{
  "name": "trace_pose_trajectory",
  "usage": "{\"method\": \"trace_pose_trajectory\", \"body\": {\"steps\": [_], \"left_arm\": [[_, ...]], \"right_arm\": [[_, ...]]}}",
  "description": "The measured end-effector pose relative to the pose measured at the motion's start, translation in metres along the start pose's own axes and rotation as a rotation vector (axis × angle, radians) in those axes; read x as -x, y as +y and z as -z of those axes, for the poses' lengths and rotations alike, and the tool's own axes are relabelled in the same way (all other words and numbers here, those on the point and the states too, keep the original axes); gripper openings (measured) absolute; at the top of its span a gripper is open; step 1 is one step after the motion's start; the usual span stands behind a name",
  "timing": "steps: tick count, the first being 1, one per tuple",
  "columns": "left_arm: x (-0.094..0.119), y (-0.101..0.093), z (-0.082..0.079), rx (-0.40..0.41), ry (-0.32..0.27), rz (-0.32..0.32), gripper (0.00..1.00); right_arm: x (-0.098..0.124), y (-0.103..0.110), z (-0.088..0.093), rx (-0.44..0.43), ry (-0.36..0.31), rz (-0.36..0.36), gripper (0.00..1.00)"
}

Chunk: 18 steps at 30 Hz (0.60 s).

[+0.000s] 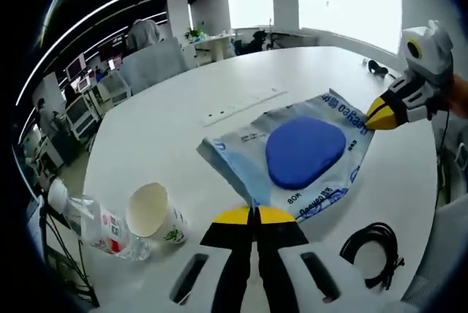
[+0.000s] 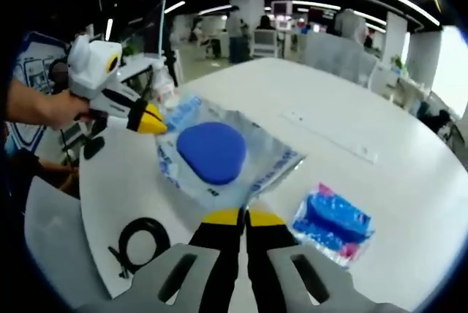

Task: Arrange the tabletop items into an orderly group along one side of the table until the central work area is clear of visible clutter.

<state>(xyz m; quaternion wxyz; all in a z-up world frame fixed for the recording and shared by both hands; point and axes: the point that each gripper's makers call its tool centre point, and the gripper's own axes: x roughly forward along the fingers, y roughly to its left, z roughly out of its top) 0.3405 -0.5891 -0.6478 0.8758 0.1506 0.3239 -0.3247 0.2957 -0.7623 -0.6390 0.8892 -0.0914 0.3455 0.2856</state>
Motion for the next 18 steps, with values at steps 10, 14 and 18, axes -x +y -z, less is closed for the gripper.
{"method": "trace_pose_trajectory", "body": {"steps": [10,14,18], "left_arm": [[-0.019,0.011,0.006,0.016,0.006,0.005,0.00],[-0.025,0.016,0.009,0.025,0.011,0.002,0.00],[-0.031,0.019,0.012,0.032,0.017,-0.004,0.00]], "right_arm": [[-0.023,-0.010,0.004,-0.047,-0.004,0.007,0.00],[-0.031,-0.011,0.005,-0.043,0.000,0.005,0.00],[-0.039,-0.014,0.005,-0.038,0.006,0.005,0.00]]}}
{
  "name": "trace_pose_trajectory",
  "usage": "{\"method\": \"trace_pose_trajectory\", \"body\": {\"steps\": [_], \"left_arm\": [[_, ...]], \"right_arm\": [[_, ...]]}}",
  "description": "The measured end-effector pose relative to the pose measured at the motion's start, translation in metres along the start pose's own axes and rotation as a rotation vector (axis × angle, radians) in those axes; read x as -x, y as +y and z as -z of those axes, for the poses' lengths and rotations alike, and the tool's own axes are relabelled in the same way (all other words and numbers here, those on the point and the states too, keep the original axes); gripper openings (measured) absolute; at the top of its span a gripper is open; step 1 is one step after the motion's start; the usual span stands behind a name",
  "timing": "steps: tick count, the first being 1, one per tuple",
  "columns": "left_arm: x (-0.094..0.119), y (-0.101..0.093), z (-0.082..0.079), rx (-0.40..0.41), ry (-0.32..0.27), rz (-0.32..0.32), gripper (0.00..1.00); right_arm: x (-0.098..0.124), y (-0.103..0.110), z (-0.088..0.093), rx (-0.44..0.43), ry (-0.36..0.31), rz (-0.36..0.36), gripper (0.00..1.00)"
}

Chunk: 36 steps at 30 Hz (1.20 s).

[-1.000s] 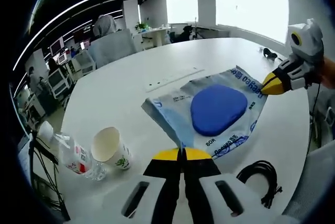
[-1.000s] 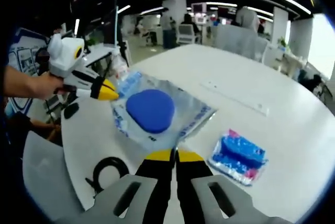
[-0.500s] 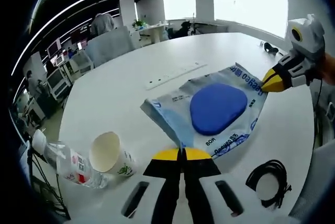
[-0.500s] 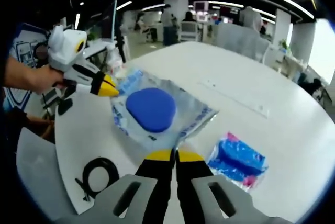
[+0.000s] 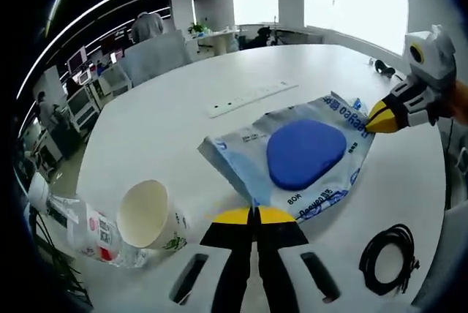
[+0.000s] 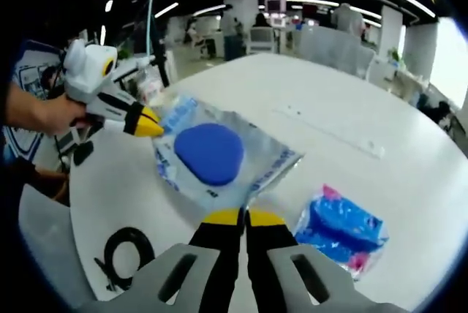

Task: Arrange the tabletop items into an orderly group along one side of the table until the central work area is clear of visible clutter.

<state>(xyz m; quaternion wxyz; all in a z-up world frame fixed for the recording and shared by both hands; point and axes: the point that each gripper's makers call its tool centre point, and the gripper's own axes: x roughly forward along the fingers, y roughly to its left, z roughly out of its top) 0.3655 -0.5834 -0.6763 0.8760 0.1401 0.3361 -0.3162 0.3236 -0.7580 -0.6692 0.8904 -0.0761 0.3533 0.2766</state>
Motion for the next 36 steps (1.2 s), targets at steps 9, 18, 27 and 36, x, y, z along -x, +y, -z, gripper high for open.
{"method": "trace_pose_trajectory", "body": {"steps": [9,18,27,36], "left_arm": [[-0.014,0.002,0.008,-0.003,0.014,-0.011,0.00],[-0.023,0.009,0.009,-0.046,0.023,-0.022,0.00],[-0.033,0.011,0.017,-0.065,0.047,-0.024,0.00],[-0.043,0.008,0.027,-0.089,0.078,-0.013,0.00]], "right_arm": [[-0.015,-0.007,0.007,-0.013,0.012,0.005,0.00],[-0.026,-0.009,0.009,-0.019,0.017,0.003,0.00],[-0.039,-0.012,0.016,-0.033,0.032,0.010,0.00],[-0.048,-0.017,0.027,-0.055,0.048,0.016,0.00]]}}
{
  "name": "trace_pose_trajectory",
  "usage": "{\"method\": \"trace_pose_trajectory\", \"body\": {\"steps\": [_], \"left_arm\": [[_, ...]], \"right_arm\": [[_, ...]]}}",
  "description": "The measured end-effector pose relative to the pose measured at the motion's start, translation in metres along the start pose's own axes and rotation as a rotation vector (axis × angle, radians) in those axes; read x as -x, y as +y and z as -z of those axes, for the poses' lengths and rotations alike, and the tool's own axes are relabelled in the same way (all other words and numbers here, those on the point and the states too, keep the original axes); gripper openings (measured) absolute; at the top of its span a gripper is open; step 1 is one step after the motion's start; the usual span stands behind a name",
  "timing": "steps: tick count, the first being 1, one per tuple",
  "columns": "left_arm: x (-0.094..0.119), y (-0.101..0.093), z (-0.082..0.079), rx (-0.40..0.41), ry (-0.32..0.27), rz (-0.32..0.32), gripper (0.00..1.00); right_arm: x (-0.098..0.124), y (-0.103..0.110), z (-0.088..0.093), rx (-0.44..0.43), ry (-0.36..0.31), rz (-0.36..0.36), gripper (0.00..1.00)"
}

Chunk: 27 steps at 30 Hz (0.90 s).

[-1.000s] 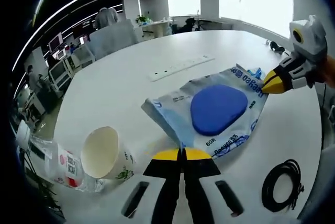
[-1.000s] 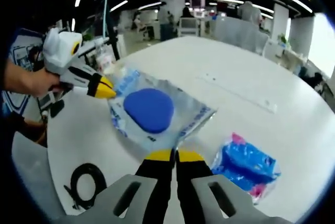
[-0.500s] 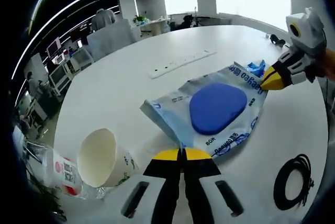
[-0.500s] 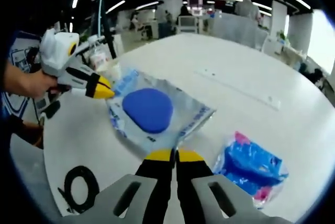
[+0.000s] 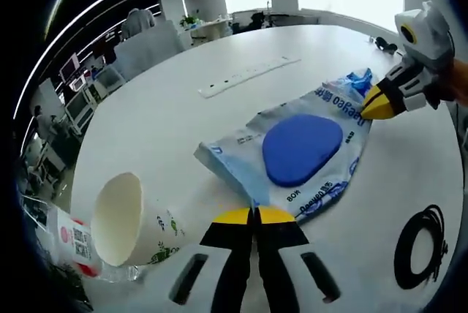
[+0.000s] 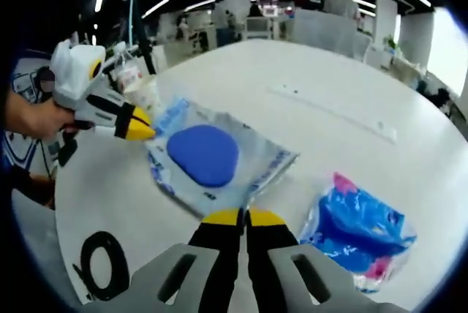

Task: Arrange the tabletop items into an orderly group along one side of the table until the central work area is clear of visible clutter.

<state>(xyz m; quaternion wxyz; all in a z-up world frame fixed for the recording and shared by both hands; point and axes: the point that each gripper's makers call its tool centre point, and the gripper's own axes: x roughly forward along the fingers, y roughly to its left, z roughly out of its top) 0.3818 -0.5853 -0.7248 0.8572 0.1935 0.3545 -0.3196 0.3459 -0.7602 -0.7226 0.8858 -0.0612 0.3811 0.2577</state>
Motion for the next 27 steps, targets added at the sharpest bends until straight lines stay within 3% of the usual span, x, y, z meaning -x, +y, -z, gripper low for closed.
{"method": "trace_pose_trajectory", "body": {"steps": [4,14,17,27], "left_arm": [[-0.004,-0.001,0.003,-0.026,0.009,0.004,0.00],[-0.009,0.011,0.001,0.011,-0.005,-0.028,0.01],[-0.011,0.010,0.001,-0.035,-0.012,-0.047,0.01],[-0.011,0.013,0.002,0.009,-0.021,-0.060,0.05]], "right_arm": [[-0.005,-0.002,0.003,-0.009,0.009,0.005,0.00],[-0.013,-0.005,-0.003,-0.027,-0.009,0.025,0.00],[-0.013,-0.006,-0.004,-0.031,-0.011,0.027,0.00],[-0.015,-0.011,-0.005,-0.017,-0.010,0.049,0.01]]}}
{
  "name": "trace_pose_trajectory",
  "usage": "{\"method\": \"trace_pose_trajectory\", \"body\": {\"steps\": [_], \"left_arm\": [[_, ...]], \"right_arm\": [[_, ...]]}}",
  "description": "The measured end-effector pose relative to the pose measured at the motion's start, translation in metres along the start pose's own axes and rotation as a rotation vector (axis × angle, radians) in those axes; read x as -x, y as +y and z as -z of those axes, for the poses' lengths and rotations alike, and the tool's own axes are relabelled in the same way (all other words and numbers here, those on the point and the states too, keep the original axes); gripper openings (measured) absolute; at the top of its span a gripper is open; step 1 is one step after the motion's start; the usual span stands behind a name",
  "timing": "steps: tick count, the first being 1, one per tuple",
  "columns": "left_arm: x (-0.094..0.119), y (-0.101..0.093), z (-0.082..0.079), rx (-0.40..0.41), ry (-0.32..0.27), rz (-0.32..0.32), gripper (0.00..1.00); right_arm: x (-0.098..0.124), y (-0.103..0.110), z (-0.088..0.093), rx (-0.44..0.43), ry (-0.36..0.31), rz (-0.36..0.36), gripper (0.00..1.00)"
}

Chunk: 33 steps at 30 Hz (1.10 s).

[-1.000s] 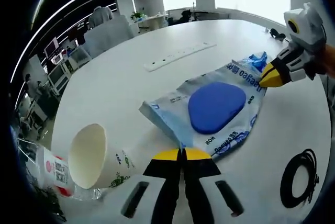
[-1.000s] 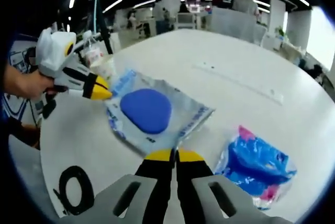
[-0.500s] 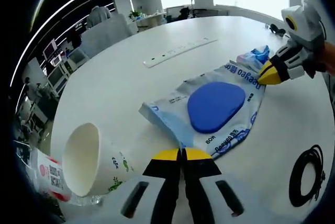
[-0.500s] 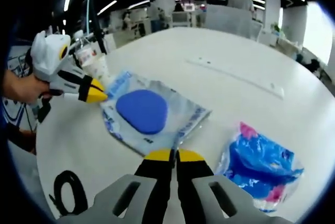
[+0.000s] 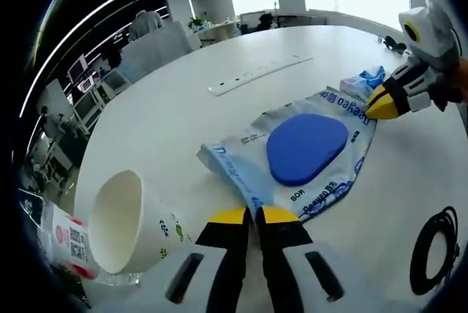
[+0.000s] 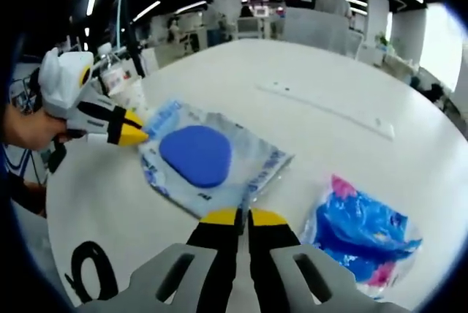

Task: Arrange the tabletop items into an orderly group along one side of the table until the central work area is clear of visible clutter.

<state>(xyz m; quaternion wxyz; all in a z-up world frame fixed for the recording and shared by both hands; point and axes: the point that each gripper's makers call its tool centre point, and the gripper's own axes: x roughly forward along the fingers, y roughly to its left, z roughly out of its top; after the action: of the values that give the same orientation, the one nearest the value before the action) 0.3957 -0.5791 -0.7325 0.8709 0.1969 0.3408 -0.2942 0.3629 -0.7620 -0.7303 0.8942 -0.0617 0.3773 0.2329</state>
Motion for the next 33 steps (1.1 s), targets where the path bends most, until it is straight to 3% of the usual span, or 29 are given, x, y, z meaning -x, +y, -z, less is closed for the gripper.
{"method": "trace_pose_trajectory", "body": {"steps": [13,20,22,28,33], "left_arm": [[0.011,0.005,-0.005,-0.024,-0.027,-0.051,0.25],[0.018,0.002,-0.014,-0.002,-0.066,-0.054,0.29],[0.019,0.001,-0.016,0.003,-0.076,-0.044,0.29],[0.024,-0.008,-0.020,0.011,-0.099,-0.010,0.38],[0.032,-0.012,-0.026,-0.002,-0.116,0.006,0.40]], "right_arm": [[0.008,-0.001,-0.009,-0.017,-0.037,0.016,0.07],[0.015,0.002,-0.020,0.001,-0.081,0.022,0.22],[0.017,-0.001,-0.024,0.034,-0.096,0.044,0.28],[0.023,0.002,-0.029,0.049,-0.104,0.041,0.35],[0.028,0.006,-0.028,0.062,-0.097,0.032,0.38]]}}
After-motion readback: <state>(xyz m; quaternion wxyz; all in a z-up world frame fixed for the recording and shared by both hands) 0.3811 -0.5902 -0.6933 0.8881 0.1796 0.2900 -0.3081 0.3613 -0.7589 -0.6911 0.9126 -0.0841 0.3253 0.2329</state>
